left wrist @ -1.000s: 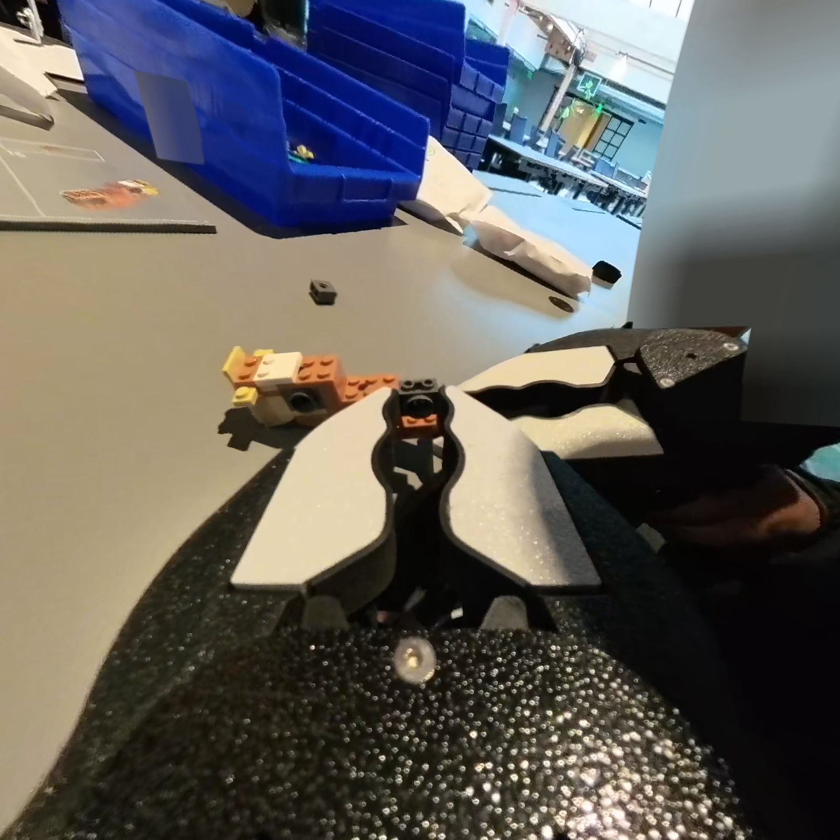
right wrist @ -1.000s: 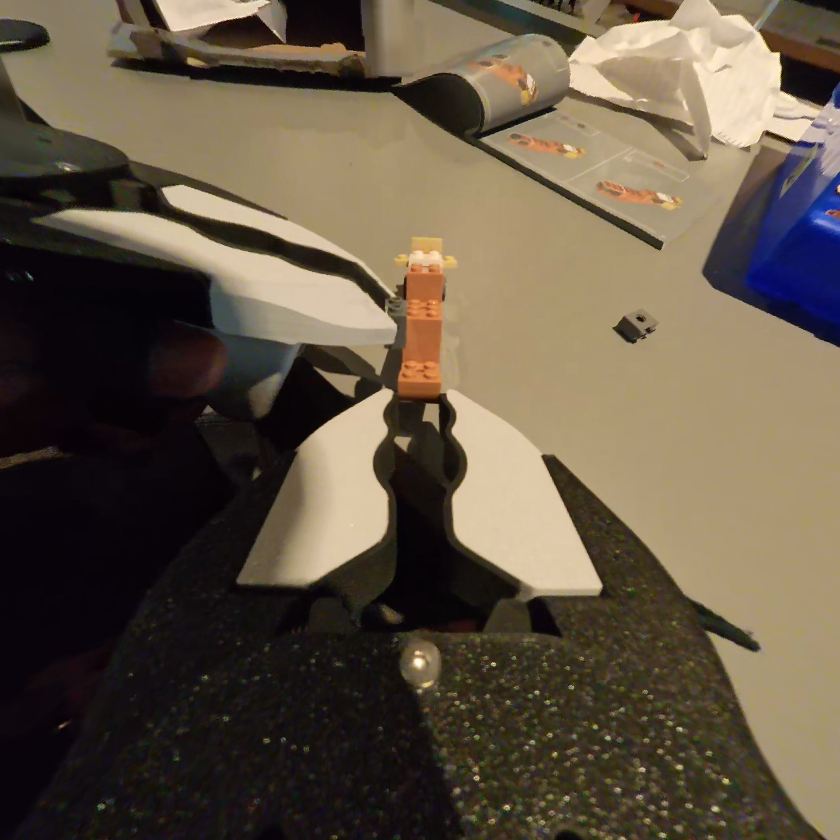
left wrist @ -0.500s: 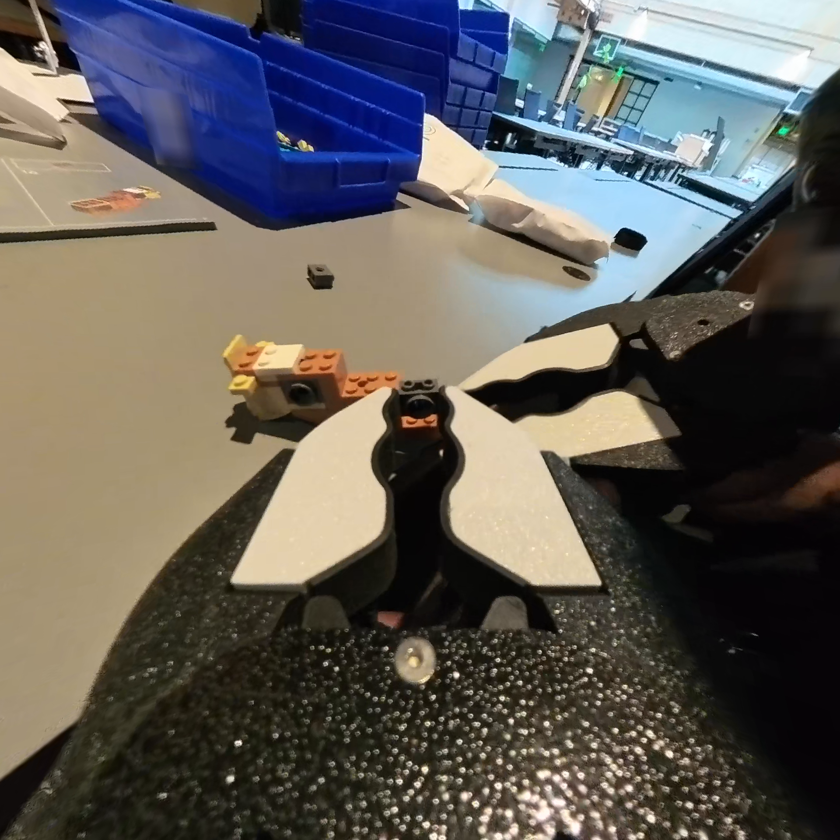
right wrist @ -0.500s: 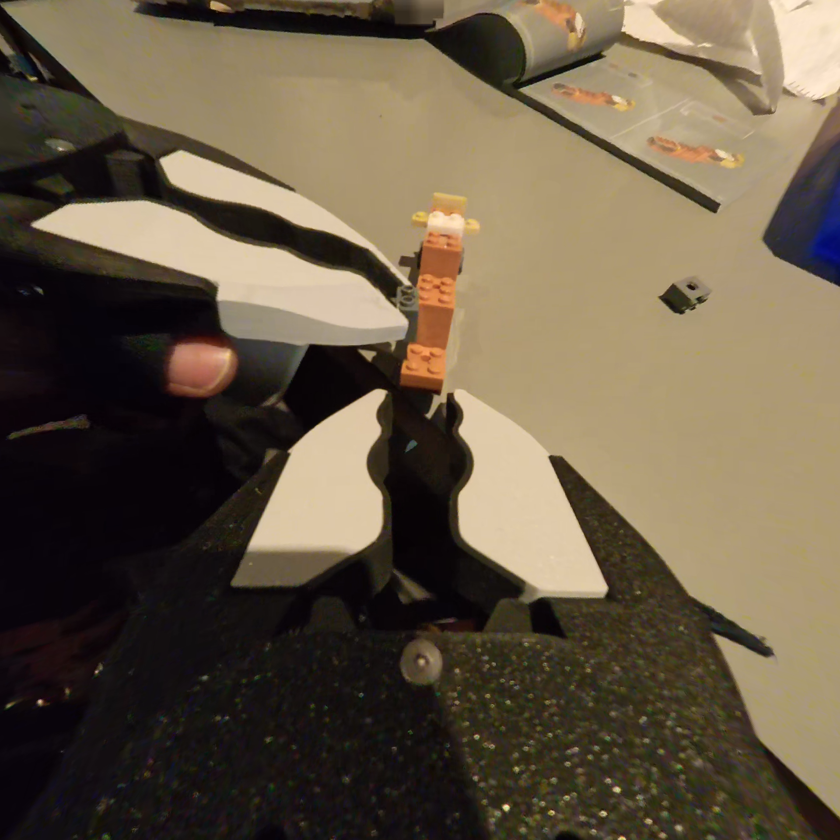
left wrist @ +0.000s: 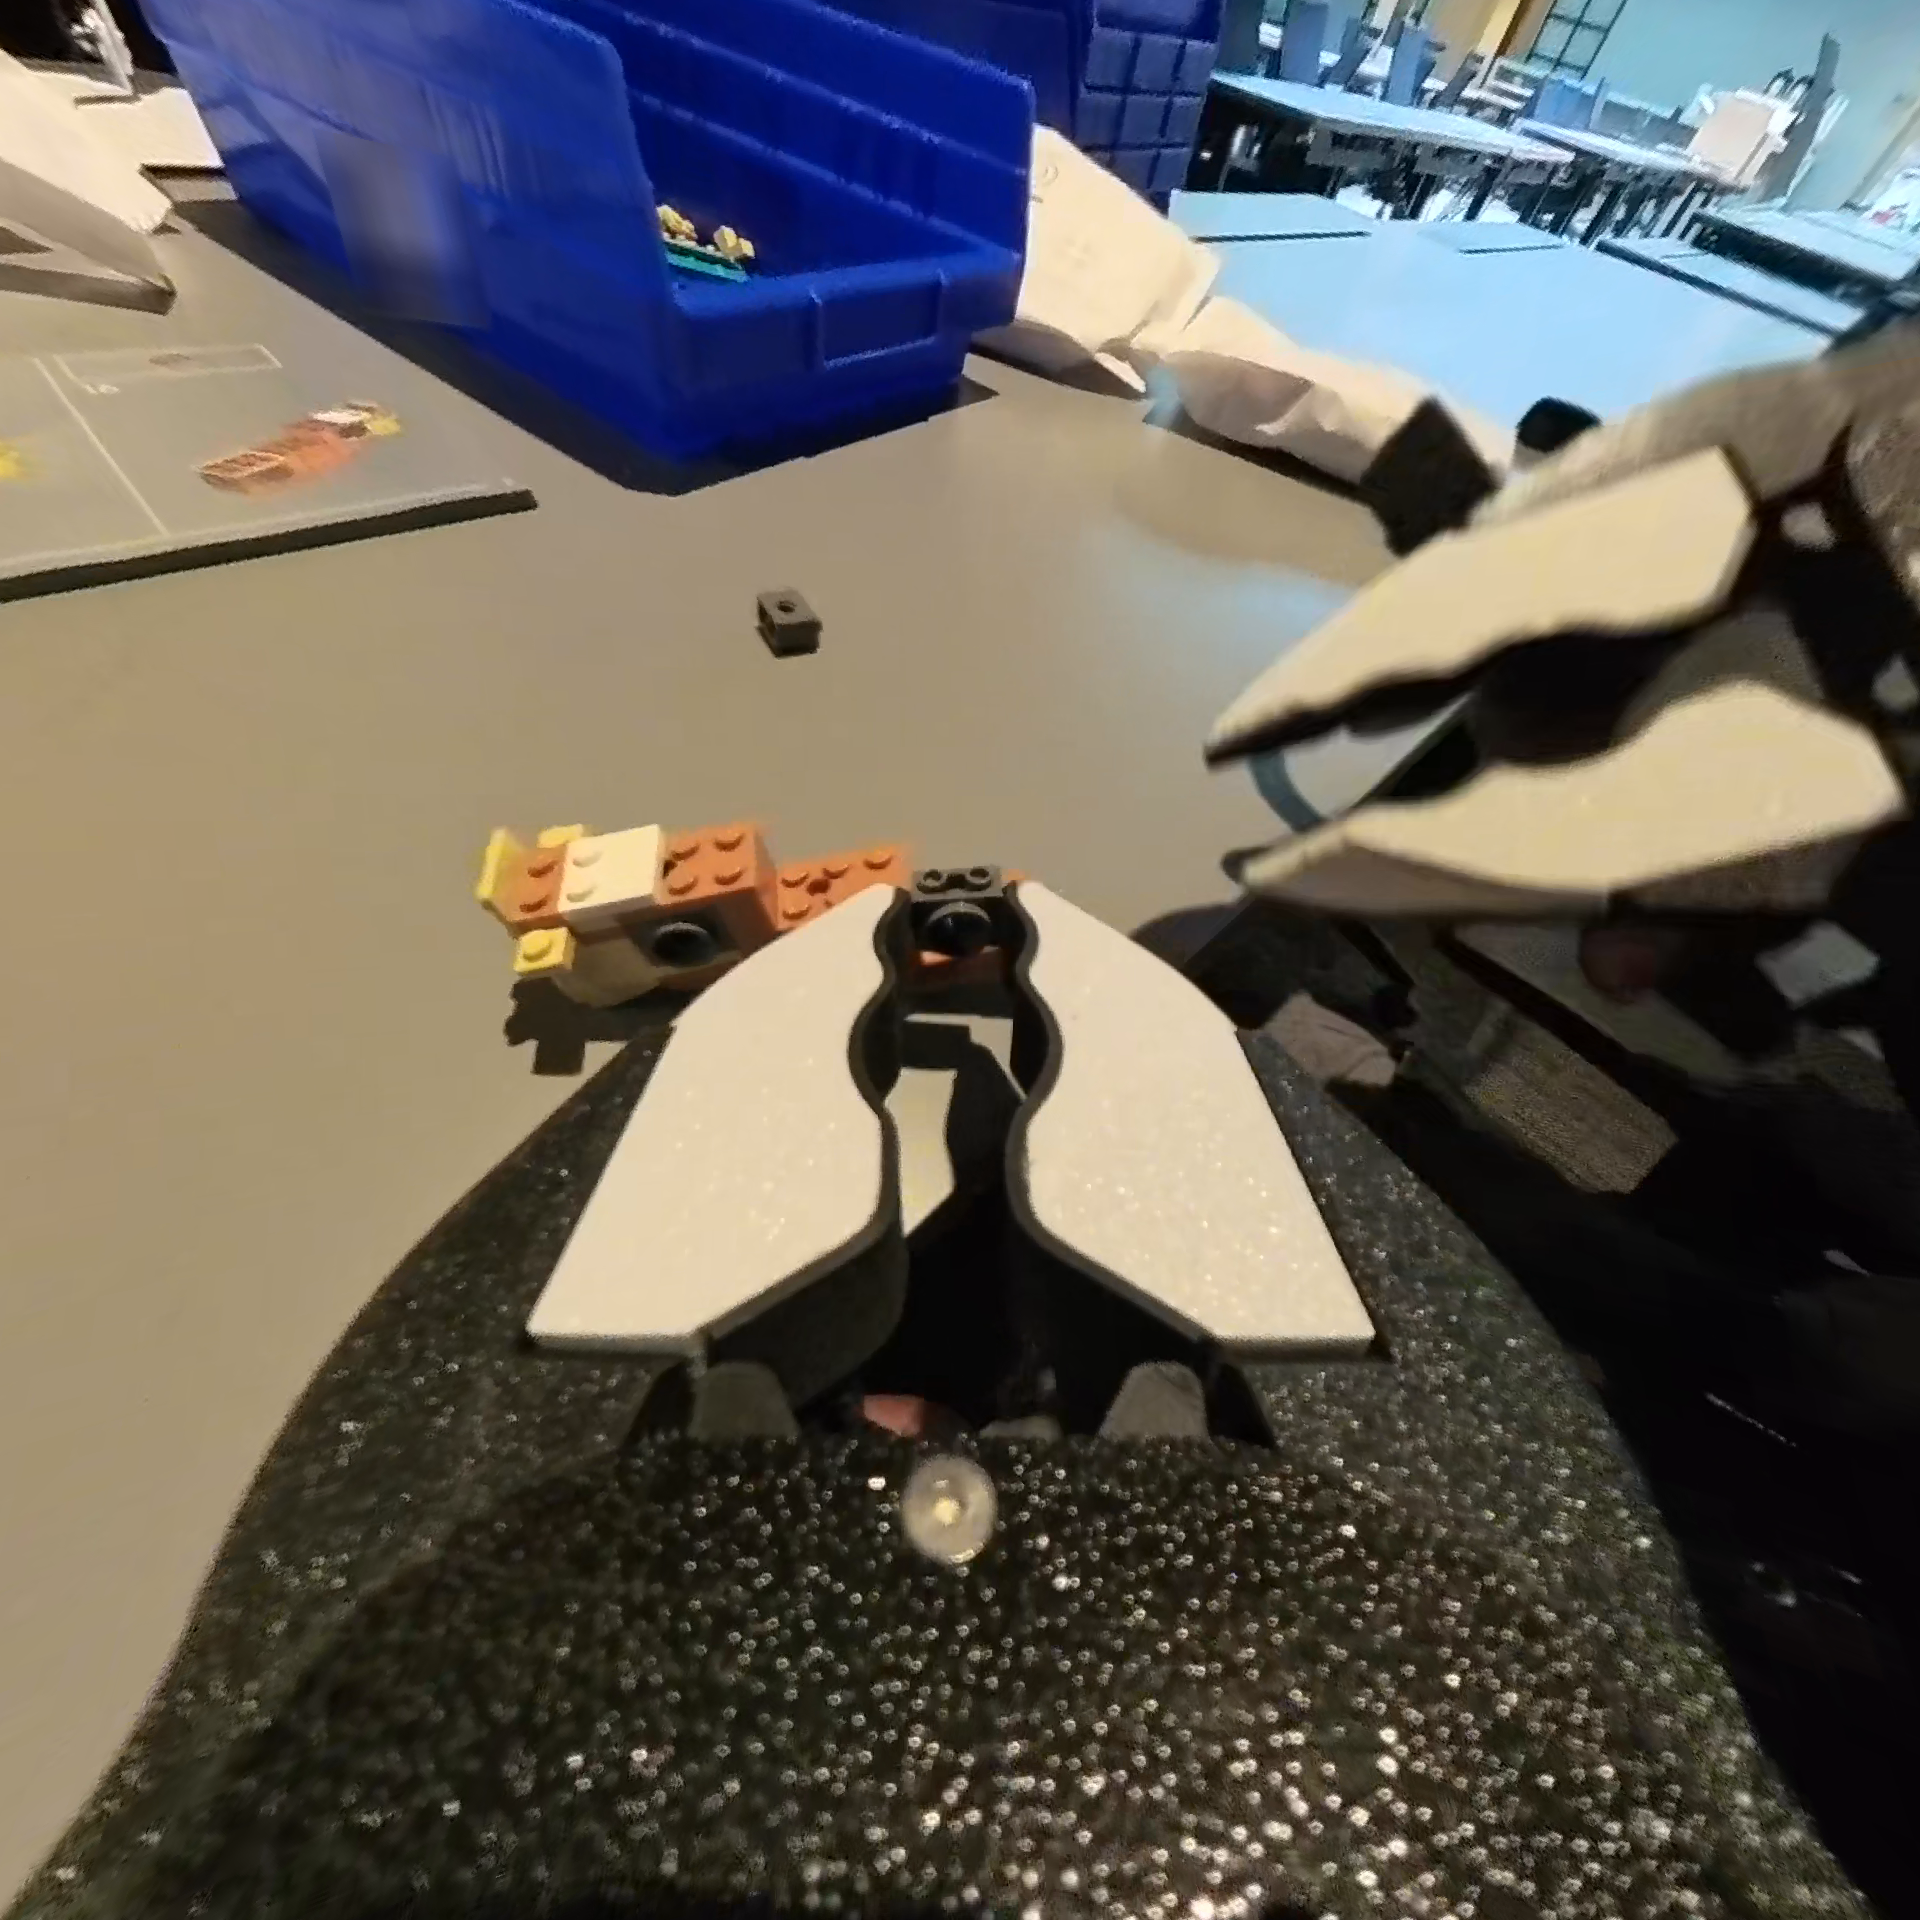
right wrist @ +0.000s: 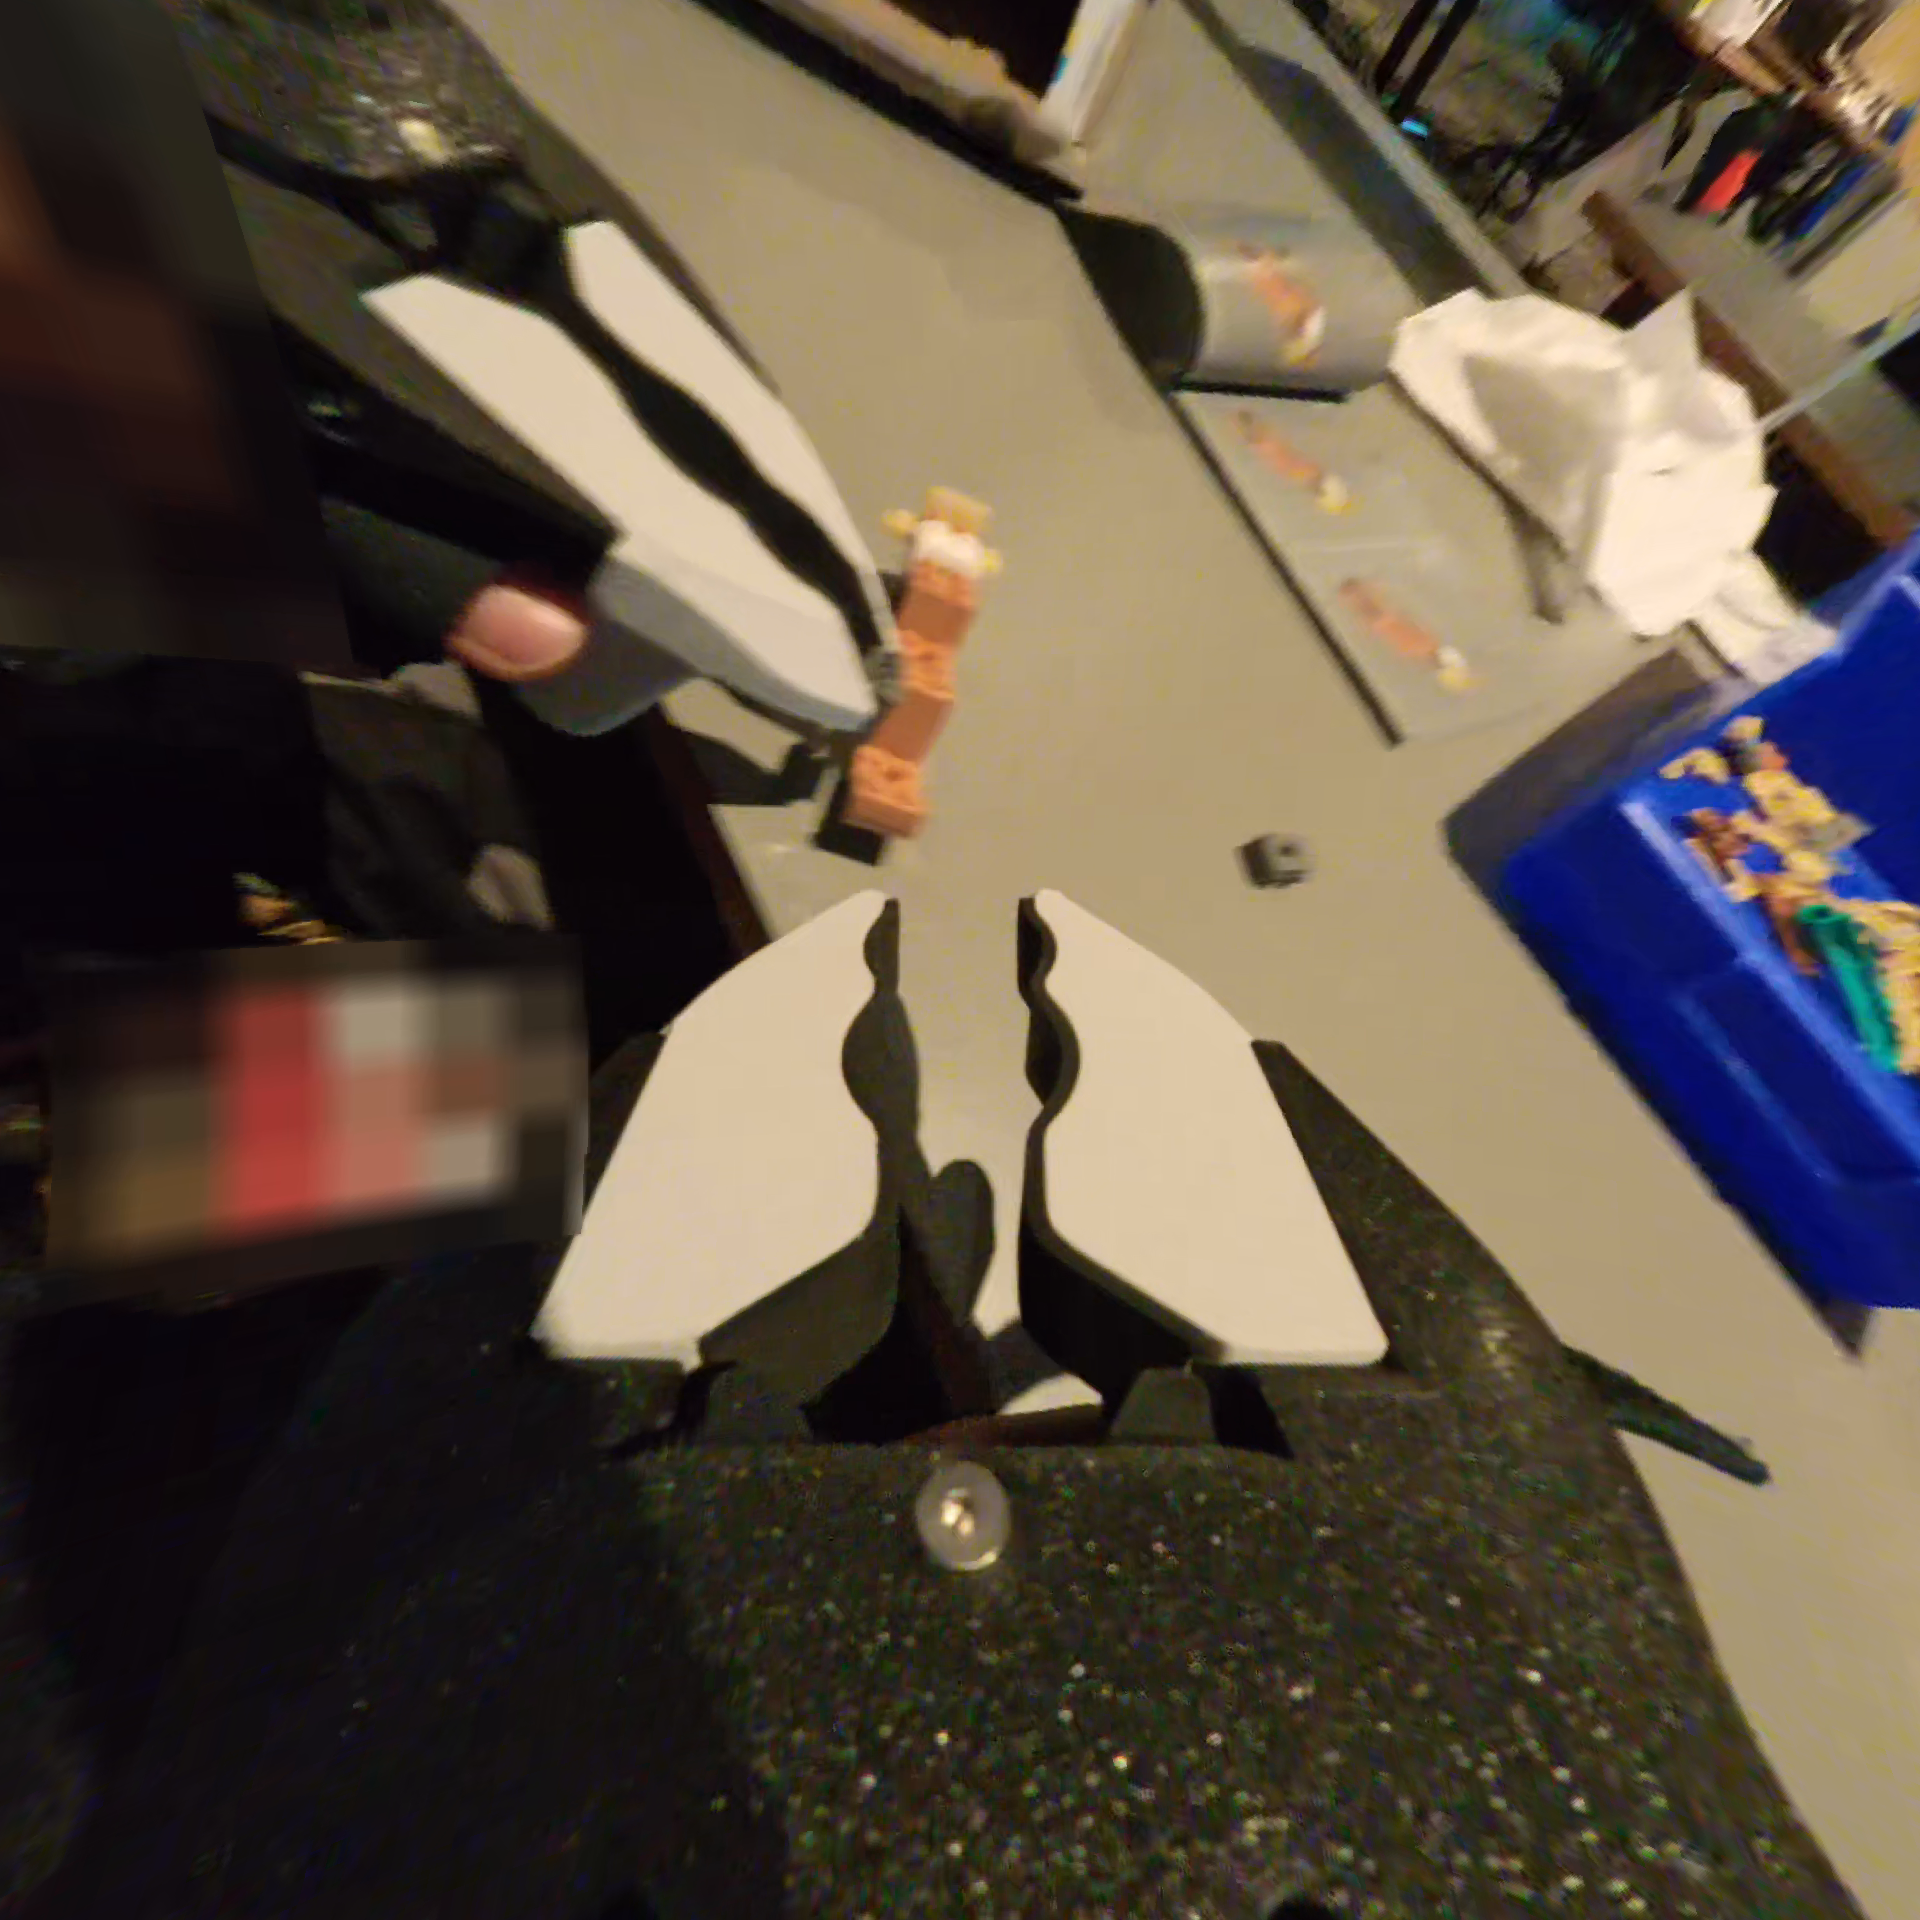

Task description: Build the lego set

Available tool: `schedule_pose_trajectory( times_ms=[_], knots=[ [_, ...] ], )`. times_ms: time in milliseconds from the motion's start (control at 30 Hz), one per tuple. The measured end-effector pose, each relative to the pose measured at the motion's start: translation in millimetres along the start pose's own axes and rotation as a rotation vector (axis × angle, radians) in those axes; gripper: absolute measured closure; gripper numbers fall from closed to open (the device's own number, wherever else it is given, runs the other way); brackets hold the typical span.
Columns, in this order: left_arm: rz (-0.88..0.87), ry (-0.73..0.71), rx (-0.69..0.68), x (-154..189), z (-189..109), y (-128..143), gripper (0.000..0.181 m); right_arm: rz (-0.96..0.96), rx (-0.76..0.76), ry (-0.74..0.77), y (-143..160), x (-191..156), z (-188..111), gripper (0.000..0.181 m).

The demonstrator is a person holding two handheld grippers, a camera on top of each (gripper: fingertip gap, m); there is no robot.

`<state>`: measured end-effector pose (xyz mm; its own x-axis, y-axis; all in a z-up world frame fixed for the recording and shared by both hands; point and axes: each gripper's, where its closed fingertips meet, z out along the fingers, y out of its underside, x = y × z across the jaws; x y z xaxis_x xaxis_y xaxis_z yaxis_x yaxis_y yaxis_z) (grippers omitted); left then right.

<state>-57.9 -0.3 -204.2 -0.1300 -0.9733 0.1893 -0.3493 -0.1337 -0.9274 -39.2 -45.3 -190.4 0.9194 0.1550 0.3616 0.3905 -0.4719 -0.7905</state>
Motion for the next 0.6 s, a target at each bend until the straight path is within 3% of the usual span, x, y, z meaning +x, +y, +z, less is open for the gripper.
schedule_pose_trajectory(
  times_ms=[100,200,300,433,600],
  knots=[
    [-0.011,0.007,0.003,-2,1,-3,0.166,-0.073,0.011,-0.06,-6,27,9,0.157],
    [-0.026,0.04,0.029,0,-2,-7,0.165,-0.387,0.077,-0.123,-16,42,30,0.149],
    [-0.03,0.068,0.06,0,-12,-11,0.165,-0.786,0.163,-0.212,-17,41,47,0.147],
    [-0.001,0.057,0.055,-9,-26,-6,0.166,-1.01,0.258,-0.295,-40,38,56,0.139],
    [-0.04,0.035,0.077,-24,-36,-7,0.166,-1.284,0.227,-0.414,-46,19,61,0.132]
  ],
)
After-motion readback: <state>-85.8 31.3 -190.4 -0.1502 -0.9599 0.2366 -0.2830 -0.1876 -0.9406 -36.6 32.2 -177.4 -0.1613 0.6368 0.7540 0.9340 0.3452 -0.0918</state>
